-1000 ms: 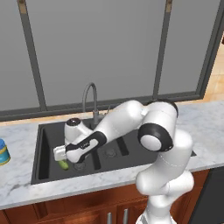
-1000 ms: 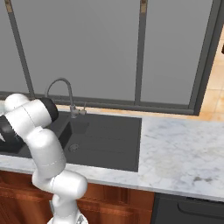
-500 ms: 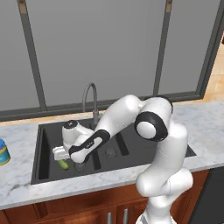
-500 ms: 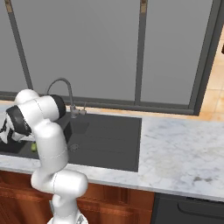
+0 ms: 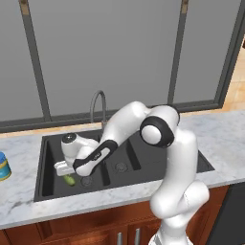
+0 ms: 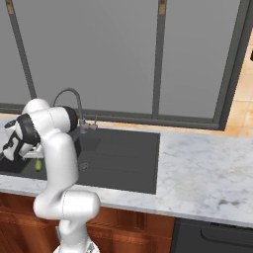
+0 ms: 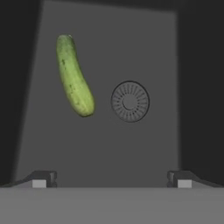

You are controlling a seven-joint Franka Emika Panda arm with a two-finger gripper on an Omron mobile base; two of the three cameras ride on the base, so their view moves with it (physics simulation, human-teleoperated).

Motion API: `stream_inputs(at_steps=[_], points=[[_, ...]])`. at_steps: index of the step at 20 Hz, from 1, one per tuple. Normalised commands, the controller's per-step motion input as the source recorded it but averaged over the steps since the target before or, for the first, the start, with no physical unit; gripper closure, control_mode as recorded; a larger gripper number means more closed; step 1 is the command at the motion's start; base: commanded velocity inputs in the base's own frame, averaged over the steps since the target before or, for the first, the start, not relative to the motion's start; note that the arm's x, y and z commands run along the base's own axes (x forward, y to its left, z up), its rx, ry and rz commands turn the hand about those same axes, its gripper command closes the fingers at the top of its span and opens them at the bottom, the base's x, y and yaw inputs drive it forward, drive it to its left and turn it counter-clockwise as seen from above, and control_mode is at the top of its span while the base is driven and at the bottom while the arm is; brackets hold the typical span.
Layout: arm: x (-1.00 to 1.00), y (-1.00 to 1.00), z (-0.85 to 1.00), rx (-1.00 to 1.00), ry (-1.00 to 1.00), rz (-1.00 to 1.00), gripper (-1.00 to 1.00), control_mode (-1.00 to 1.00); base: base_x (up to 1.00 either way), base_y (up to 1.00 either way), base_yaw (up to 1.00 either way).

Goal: Turn on the sink faucet. Then move the cucumber from the counter to the sink. Turn off the sink. Move the vegetable from the sink to the pot next to the stove. Finally move the pot to the rear left burner.

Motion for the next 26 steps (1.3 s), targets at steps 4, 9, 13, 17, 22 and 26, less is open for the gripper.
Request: stream_inputs(at_steps=[4,9,13,17,22,26], points=[[0.24,0.16,-0.15,-0.04,0.00,0.01,-1.00,-1.00,0.00,0.00,0.00],[0.10,0.03,-0.29,-0.01,0.00,0.06,-1.00,-1.00,0.00,0.00,0.00],[0.05,0.00,-0.20,0.00,-0.02,0.10,-1.00,-1.00,0.00,0.00,0.00],[0.24,0.00,-0.01,0.00,0.00,0.11,-1.00,-1.00,0.00,0.00,0.00],[0.25,0.00,-0.09,0.00,0.00,0.07,-1.00,-1.00,0.00,0.00,0.00],[0.29,0.07,-0.13,0.00,0.00,0.03,-1.00,-1.00,0.00,0.00,0.00]])
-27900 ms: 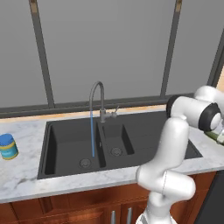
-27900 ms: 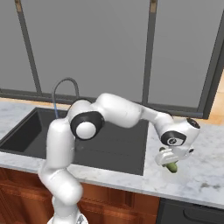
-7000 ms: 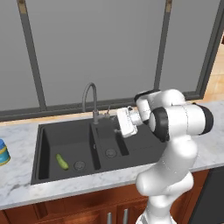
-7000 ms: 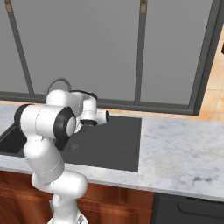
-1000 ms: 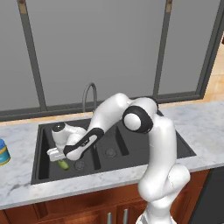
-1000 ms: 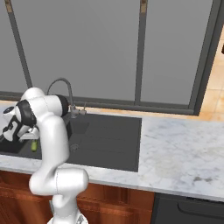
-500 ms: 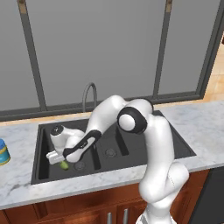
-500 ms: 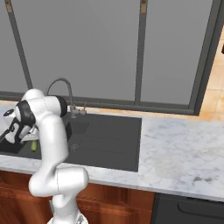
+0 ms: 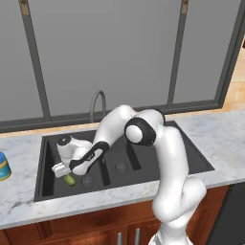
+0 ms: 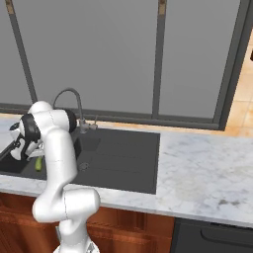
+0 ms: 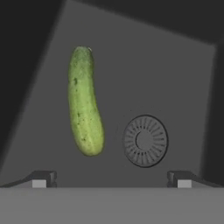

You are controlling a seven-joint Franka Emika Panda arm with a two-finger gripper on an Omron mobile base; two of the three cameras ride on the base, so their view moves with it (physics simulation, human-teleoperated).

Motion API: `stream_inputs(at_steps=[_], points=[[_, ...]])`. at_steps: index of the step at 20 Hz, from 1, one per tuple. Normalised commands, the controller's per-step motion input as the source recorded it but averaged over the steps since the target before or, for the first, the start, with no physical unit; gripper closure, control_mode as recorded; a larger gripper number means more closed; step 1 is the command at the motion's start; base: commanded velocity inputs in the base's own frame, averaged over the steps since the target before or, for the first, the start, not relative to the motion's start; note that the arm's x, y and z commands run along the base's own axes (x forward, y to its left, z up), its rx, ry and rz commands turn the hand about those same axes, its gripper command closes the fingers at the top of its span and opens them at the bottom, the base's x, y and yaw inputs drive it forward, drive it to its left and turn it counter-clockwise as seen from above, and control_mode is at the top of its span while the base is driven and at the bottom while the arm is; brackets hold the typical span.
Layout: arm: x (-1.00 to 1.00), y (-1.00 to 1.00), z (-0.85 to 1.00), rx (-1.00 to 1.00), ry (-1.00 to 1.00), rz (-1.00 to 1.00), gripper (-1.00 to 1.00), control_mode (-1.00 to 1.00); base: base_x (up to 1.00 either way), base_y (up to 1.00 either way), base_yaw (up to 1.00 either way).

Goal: Turn on the sink faucet. Then move the cucumber from the counter to the sink. Turn off the sink. Move the vegetable from the sink to the pot next to the stove. Finally move the pot to the rear left burner.

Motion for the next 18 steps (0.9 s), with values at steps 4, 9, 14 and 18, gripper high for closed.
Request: stream_inputs(at_steps=[4,9,14,18], points=[[0.29,0.15,-0.20,0.00,0.00,0.02,-1.00,-1.00,0.00,0.00,0.00],[0.25,0.24,-0.25,0.00,0.00,0.00,-1.00,-1.00,0.00,0.00,0.00],[0.17,0.26,-0.29,-0.01,0.00,0.00,-1.00,-1.00,0.00,0.00,0.00],[0.14,0.17,-0.29,-0.02,0.00,0.00,-1.00,-1.00,0.00,0.00,0.00]])
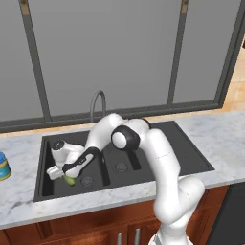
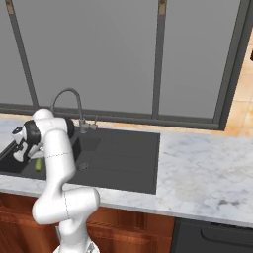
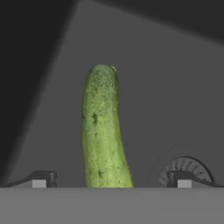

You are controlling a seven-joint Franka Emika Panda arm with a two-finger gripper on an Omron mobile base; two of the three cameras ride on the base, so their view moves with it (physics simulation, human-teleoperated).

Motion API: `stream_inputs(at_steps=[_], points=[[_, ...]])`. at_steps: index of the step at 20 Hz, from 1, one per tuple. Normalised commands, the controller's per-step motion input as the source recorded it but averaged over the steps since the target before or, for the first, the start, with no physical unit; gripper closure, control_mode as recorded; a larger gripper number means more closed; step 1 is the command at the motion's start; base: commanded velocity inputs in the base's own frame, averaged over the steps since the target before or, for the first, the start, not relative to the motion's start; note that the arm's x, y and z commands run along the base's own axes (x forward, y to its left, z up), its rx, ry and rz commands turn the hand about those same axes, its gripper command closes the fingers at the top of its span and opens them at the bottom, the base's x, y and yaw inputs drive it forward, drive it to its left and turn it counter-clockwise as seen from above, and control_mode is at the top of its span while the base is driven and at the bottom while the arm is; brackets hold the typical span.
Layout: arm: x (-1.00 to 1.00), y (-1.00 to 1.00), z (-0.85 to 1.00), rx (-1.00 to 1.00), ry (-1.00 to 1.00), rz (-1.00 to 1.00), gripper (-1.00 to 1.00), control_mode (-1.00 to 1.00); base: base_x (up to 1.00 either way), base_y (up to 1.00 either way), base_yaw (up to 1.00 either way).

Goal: Turn on the sink faucet. Then move the cucumber from the counter to the sink. Turn off the sink. Move the vegetable from the sink to the pot next to the stove. Finally move the pot to the rear left burner.

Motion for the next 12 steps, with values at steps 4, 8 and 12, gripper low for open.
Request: stream_inputs(at_steps=[4,8,12], points=[[0.04,0.04,-0.31,-0.01,0.00,0.00,-1.00,-1.00,0.00,0.00,0.00],[0.02,0.00,-0.26,0.00,0.00,0.00,-1.00,-1.00,0.00,0.00,0.00],[0.13,0.03,-0.17,0.00,0.00,0.00,-1.00,-1.00,0.00,0.00,0.00]])
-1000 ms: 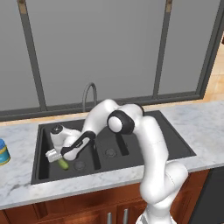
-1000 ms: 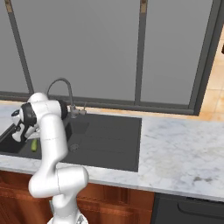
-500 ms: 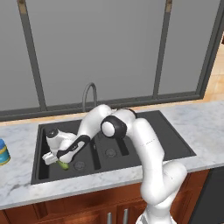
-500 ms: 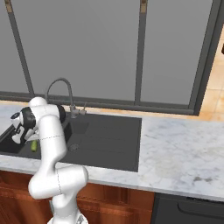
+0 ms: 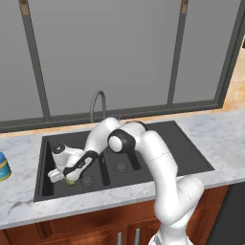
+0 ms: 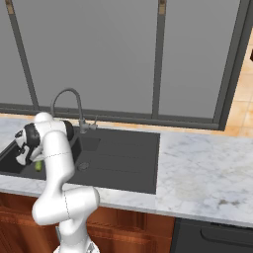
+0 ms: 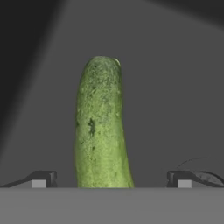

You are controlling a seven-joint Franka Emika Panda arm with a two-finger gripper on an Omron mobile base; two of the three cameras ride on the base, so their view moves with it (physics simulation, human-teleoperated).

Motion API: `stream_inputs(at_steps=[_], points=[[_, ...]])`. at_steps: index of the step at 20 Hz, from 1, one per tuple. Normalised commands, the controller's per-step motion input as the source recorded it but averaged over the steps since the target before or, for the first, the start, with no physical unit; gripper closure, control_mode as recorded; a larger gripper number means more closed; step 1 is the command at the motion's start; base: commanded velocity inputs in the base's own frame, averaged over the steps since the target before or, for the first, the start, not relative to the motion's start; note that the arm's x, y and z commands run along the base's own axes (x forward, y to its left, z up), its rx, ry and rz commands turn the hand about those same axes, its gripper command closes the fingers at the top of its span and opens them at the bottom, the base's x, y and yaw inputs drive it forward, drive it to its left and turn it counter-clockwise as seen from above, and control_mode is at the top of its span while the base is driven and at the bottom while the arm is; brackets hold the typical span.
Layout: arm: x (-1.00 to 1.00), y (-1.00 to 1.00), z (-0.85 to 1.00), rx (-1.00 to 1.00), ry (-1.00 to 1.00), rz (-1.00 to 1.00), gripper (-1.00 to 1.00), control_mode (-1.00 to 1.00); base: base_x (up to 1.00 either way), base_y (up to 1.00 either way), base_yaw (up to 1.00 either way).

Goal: Turn on the sink faucet. Then move the cucumber from the counter to the sink. Turn off the sink. Move the vegetable from the sink to the pot next to the stove. Finally move the pot to the rear left burner.

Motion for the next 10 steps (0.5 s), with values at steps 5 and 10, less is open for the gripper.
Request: stream_inputs(at_steps=[5,10], points=[[0.17,0.08,-0.21,0.00,0.00,0.00,-1.00,-1.00,0.00,0.00,0.00],[0.15,0.10,-0.25,0.00,0.00,0.00,-1.00,-1.00,0.00,0.00,0.00]])
